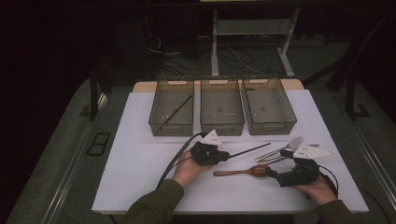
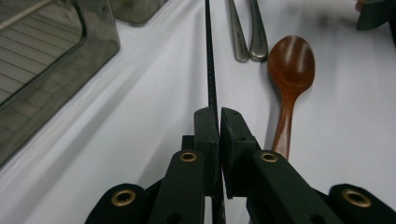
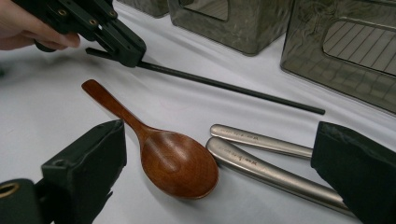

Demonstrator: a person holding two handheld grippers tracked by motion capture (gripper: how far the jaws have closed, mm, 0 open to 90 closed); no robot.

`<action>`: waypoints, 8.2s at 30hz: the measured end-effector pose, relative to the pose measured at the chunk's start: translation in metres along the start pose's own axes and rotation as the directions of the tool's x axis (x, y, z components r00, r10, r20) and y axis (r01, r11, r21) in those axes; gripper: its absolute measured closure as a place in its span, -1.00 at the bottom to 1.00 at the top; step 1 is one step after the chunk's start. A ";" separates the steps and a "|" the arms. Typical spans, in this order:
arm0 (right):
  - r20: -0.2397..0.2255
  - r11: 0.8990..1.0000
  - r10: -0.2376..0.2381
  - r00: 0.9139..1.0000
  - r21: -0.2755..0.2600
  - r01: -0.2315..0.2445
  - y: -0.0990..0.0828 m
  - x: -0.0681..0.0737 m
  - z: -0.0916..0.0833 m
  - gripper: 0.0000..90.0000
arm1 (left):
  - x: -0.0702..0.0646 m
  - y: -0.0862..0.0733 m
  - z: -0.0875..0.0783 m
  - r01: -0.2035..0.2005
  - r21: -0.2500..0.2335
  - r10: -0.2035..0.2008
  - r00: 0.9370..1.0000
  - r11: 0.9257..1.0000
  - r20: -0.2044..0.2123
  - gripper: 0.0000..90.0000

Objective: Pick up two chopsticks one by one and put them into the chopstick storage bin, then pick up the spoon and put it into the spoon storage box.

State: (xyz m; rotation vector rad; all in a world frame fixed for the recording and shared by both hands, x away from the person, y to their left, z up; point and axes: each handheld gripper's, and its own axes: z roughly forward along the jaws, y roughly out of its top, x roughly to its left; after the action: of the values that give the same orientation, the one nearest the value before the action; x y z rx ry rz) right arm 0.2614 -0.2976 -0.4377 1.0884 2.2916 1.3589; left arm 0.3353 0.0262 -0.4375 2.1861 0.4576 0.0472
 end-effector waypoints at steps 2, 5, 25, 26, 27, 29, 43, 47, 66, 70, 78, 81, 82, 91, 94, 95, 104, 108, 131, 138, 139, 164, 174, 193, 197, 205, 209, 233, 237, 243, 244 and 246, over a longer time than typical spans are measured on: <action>0.000 1.000 -0.001 1.000 -0.001 0.001 0.000 0.000 0.000 -0.94 | 0.000 0.001 -0.004 0.002 -0.008 -0.002 1.000 1.000 0.000 0.90; -0.001 1.000 0.000 1.000 0.000 0.000 0.000 0.000 0.000 -0.94 | 0.001 0.002 -0.011 0.003 -0.019 -0.003 1.000 1.000 0.004 0.90; 0.000 1.000 0.001 1.000 -0.003 -0.001 0.000 0.000 0.000 -0.94 | 0.002 0.006 -0.048 0.033 -0.051 -0.033 0.999 0.998 0.006 0.89; 0.000 1.000 0.001 1.000 -0.002 -0.001 0.000 0.000 0.000 -0.94 | 0.002 0.006 -0.050 0.035 -0.051 -0.035 0.999 0.998 0.005 0.89; 0.000 1.000 0.001 1.000 -0.002 -0.001 0.000 0.000 0.000 -0.94 | 0.003 0.006 -0.051 0.038 -0.052 -0.038 0.999 0.998 0.007 0.89; 0.000 1.000 0.001 1.000 -0.001 -0.001 0.000 0.000 0.000 -0.94 | 0.004 0.006 -0.054 0.041 -0.054 -0.041 0.999 0.998 0.006 0.89; -0.003 1.000 -0.003 1.000 0.002 0.003 0.000 0.000 0.000 -0.94 | 0.009 0.011 -0.072 0.048 -0.062 -0.049 0.999 0.997 -0.011 0.89; -0.003 1.000 -0.005 1.000 0.004 0.005 0.000 0.000 0.000 -0.94 | 0.013 0.012 -0.083 0.058 -0.084 -0.060 0.998 0.995 -0.028 0.89; -0.002 1.000 -0.002 1.000 0.009 0.002 0.000 0.000 0.001 -0.94 | 0.045 0.012 -0.138 0.096 -0.182 -0.124 0.981 0.979 -0.149 0.89; -0.001 1.000 0.001 1.000 0.007 -0.001 0.000 0.000 0.001 -0.94 | 0.056 0.012 -0.148 0.105 -0.196 -0.143 0.971 0.975 -0.193 0.89; -0.001 1.000 0.002 1.000 0.000 -0.002 0.000 0.000 0.001 -0.94 | 0.081 0.019 -0.165 0.130 -0.204 -0.181 0.948 0.970 -0.261 0.89; -0.002 1.000 0.002 1.000 -0.001 -0.002 0.000 0.000 0.001 -0.94 | 0.090 0.020 -0.170 0.141 -0.210 -0.198 0.939 0.968 -0.283 0.89; -0.002 1.000 0.002 1.000 0.000 -0.002 0.000 0.000 0.001 -0.94 | 0.093 0.020 -0.171 0.146 -0.211 -0.205 0.935 0.966 -0.291 0.89; -0.002 1.000 0.003 1.000 -0.003 -0.003 0.000 0.000 0.001 -0.94 | 0.123 0.013 -0.173 0.213 -0.208 -0.277 0.893 0.955 -0.355 0.89; -0.001 1.000 0.005 1.000 -0.004 -0.005 0.000 0.000 0.001 -0.94 | 0.131 0.009 -0.171 0.229 -0.197 -0.290 0.876 0.953 -0.385 0.89; -0.001 1.000 0.007 1.000 -0.004 -0.007 0.000 0.000 0.001 -0.94 | 0.134 0.008 -0.171 0.235 -0.194 -0.295 0.872 0.952 -0.390 0.89; -0.002 1.000 0.007 1.000 -0.004 -0.007 0.000 -0.001 0.000 -0.94 | 0.150 0.000 -0.161 0.276 -0.148 -0.313 0.840 0.950 -0.442 0.89; -0.001 1.000 0.009 1.000 -0.006 -0.009 0.000 0.000 0.000 -0.94 | 0.157 -0.003 -0.156 0.300 -0.127 -0.325 0.829 0.945 -0.455 0.89; -0.004 1.000 0.007 1.000 -0.007 -0.007 0.000 -0.001 0.000 -0.94 | 0.169 0.001 -0.133 0.330 0.000 -0.289 0.826 0.944 -0.483 0.88; -0.003 1.000 0.007 1.000 -0.009 -0.007 0.000 -0.001 0.000 -0.94 | 0.169 0.000 -0.130 0.325 0.008 -0.281 0.830 0.946 -0.481 0.74; -0.004 1.000 0.007 1.000 -0.007 -0.007 0.000 -0.001 0.000 -0.94 | 0.169 0.001 -0.130 0.319 0.007 -0.276 0.831 0.948 -0.483 0.68; -0.001 1.000 0.006 1.000 -0.009 -0.006 0.000 0.000 0.000 -0.94 | 0.117 0.002 -0.150 0.181 -0.186 -0.236 0.911 0.966 -0.339 -0.02; 0.002 1.000 0.004 1.000 -0.014 -0.004 0.000 0.000 0.000 -0.94 | 0.082 -0.009 -0.148 0.129 -0.180 -0.180 0.935 0.975 -0.305 -0.18; -0.002 1.000 -0.001 1.000 -0.015 0.001 0.001 0.001 -0.001 -0.94 | 0.034 -0.047 -0.128 0.084 -0.207 -0.130 0.967 0.975 -0.218 -0.55; -0.003 1.000 0.000 1.000 -0.015 0.000 0.001 0.001 -0.001 -0.94 | 0.025 -0.054 -0.124 0.082 -0.212 -0.125 0.971 0.974 -0.203 -0.62; -0.009 1.000 0.001 1.000 -0.018 -0.001 0.003 0.001 -0.001 -0.94 | 0.007 -0.075 -0.120 0.084 -0.207 -0.127 0.970 0.975 -0.205 -0.75; -0.013 1.000 0.004 1.000 -0.014 -0.004 0.003 0.001 -0.002 -0.94 | 0.002 -0.083 -0.121 0.102 -0.213 -0.146 0.968 0.972 -0.205 -0.83; -0.072 0.999 0.009 0.997 0.042 -0.006 0.020 -0.005 0.007 -0.93 | -0.008 -0.092 -0.120 0.154 -0.178 -0.191 0.959 0.972 -0.210 -1.00; -0.090 0.999 0.012 0.996 0.044 -0.008 0.025 -0.007 0.010 -0.93 | -0.008 -0.092 -0.120 0.150 -0.193 -0.191 0.957 0.970 -0.218 -1.00; -0.116 0.999 0.016 0.993 0.050 -0.011 0.033 -0.007 0.019 -0.93 | -0.006 -0.093 -0.121 0.150 -0.200 -0.193 0.957 0.968 -0.217 -1.00; -0.120 0.998 0.016 0.993 0.054 -0.009 0.034 -0.007 0.021 -0.93 | -0.006 -0.093 -0.121 0.150 -0.201 -0.193 0.957 0.968 -0.215 -1.00; -0.128 0.998 0.013 0.992 0.054 -0.006 0.036 -0.007 0.025 -0.93 | -0.006 -0.093 -0.121 0.148 -0.195 -0.189 0.958 0.970 -0.217 -1.00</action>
State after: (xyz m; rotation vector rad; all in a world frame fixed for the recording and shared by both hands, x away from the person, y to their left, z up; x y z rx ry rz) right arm 0.2968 -0.2764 -0.4214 1.0578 2.4305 1.4173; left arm 0.2773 0.1674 -0.4345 1.9668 0.7448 0.2460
